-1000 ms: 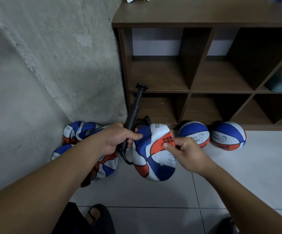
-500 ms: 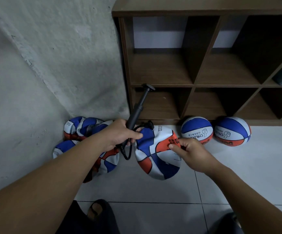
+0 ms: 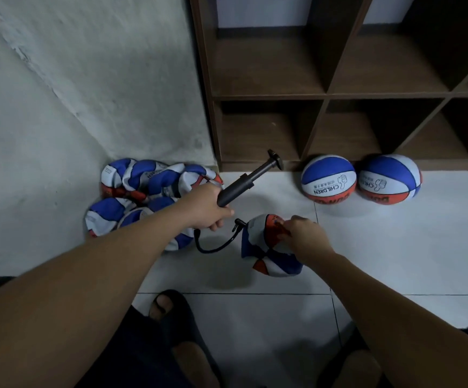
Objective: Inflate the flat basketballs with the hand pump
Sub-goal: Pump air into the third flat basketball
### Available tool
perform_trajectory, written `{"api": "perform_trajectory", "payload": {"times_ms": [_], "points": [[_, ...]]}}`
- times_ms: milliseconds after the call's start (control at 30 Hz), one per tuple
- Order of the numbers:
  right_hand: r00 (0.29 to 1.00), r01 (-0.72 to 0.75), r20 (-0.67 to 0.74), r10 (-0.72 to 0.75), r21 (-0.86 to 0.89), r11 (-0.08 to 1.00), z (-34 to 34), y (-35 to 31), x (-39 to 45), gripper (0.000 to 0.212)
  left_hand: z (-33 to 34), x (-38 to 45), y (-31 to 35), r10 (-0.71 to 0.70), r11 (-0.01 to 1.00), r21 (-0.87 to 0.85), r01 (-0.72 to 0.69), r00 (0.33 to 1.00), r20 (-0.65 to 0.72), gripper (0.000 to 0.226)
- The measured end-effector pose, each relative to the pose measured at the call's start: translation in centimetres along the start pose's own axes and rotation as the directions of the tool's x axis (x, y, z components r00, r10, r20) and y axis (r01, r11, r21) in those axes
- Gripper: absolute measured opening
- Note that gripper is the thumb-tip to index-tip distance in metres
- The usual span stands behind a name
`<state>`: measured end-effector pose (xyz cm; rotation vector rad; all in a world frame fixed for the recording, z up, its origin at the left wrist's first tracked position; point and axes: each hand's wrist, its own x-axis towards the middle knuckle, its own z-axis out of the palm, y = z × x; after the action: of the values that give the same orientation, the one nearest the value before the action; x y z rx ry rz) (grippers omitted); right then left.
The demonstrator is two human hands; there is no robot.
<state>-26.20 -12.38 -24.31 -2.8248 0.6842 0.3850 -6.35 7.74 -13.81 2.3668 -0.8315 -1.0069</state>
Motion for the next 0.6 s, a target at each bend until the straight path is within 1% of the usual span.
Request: {"api": "perform_trajectory", "payload": {"times_ms": [100, 167, 200, 233, 267, 300, 333, 367, 400, 433, 467, 500, 533, 567, 600], "points": [[0.993, -0.010, 0.113, 0.018, -0.065, 0.998, 1.1, -0.5, 0.0, 0.018, 0.9, 0.1, -0.4, 0.016, 0.999, 0.052, -0.016, 1.000, 0.011, 0.021], [0.984, 0.013, 0.176, 0.009, -0.127, 0.992, 2.2, -0.4, 0.0, 0.027, 1.5, 0.2, -0.6, 0.037, 0.997, 0.060, -0.038, 0.999, 0.020, 0.020], [0.985, 0.014, 0.172, 0.008, -0.129, 0.992, 2.8, -0.2, 0.0, 0.032, 1.7, 0.2, -0.7, 0.047, 0.997, 0.061, -0.048, 0.999, 0.027, 0.020], [0.987, -0.006, 0.158, 0.022, -0.100, 0.995, 3.2, 0.0, 0.1, 0.035, 1.9, 0.3, -0.8, 0.053, 0.996, 0.067, -0.056, 0.998, 0.032, 0.019], [0.989, -0.043, 0.138, 0.048, -0.035, 0.998, 3.5, 0.3, 0.2, 0.037, 2.0, 0.3, -0.9, 0.056, 0.995, 0.077, -0.058, 0.998, 0.035, 0.019], [0.989, -0.095, 0.123, 0.086, 0.068, 0.993, 3.5, 0.6, 0.3, 0.038, 2.1, 0.4, -1.1, 0.055, 0.994, 0.090, -0.058, 0.998, 0.035, 0.019], [0.986, -0.146, 0.107, 0.128, 0.185, 0.972, 3.1, 0.9, 0.4, 0.034, 2.1, 0.5, -1.3, 0.054, 0.993, 0.101, -0.057, 0.998, 0.034, 0.020], [0.979, -0.200, 0.093, 0.180, 0.304, 0.931, 2.5, 1.1, 0.4, 0.025, 2.2, 0.6, -1.4, 0.053, 0.992, 0.114, -0.056, 0.998, 0.033, 0.020], [0.971, -0.239, 0.080, 0.227, 0.439, 0.866, 1.7, 1.4, 0.4, 0.016, 2.1, 0.8, -1.6, 0.052, 0.989, 0.134, -0.056, 0.998, 0.031, 0.021], [0.958, -0.268, 0.079, 0.275, 0.582, 0.768, 0.7, 1.6, 0.4, 0.015, 2.1, 0.9, -1.6, 0.053, 0.984, 0.167, -0.058, 0.998, 0.029, 0.023], [0.941, -0.293, 0.096, 0.326, 0.714, 0.636, -0.5, 1.7, 0.2, 0.021, 2.0, 1.1, -1.6, 0.062, 0.973, 0.221, -0.066, 0.998, 0.023, 0.025], [0.921, -0.308, 0.138, 0.364, 0.831, 0.464, -2.0, 1.5, -0.1, 0.026, 2.1, 1.2, -1.5, 0.078, 0.953, 0.292, -0.079, 0.997, 0.013, 0.028], [0.908, -0.304, 0.189, 0.374, 0.912, 0.275, -3.6, 1.3, -0.6, 0.033, 2.1, 1.4, -1.4, 0.101, 0.928, 0.362, -0.095, 0.995, 0.002, 0.030], [0.906, -0.286, 0.230, 0.356, 0.951, 0.115, -5.2, 0.9, -1.0, 0.041, 2.2, 1.5, -1.2, 0.123, 0.904, 0.414, -0.110, 0.992, -0.005, 0.031], [0.915, -0.269, 0.253, 0.316, 0.963, 0.008, -6.8, 0.4, -1.5, 0.048, 2.4, 1.5, -0.9, 0.147, 0.884, 0.450, -0.128, 0.989, -0.007, 0.032]]}}
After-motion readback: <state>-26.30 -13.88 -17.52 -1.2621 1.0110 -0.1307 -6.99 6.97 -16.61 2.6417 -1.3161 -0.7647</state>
